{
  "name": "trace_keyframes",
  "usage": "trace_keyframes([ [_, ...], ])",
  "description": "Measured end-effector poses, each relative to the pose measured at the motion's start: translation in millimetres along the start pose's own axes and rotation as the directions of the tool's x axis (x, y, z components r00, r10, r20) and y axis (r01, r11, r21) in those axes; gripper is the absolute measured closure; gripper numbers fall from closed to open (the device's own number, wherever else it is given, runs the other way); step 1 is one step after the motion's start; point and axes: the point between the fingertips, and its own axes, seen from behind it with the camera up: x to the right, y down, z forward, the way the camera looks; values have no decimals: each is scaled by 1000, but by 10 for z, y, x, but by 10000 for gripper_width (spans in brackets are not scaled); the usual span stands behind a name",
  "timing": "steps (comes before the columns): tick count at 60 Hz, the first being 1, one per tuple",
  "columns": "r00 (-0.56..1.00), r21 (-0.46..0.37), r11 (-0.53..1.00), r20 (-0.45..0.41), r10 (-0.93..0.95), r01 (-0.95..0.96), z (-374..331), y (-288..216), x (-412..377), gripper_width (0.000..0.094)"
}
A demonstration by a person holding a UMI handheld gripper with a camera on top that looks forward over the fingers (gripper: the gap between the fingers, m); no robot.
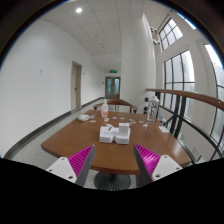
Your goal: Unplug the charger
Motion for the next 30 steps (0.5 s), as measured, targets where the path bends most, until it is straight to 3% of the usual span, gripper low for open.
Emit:
trace_keyframes([
  [7,1000,5,1000,-3,-1,1,122,-21,34,137],
  [30,999,-60,998,-46,15,-18,1979,-190,496,194],
])
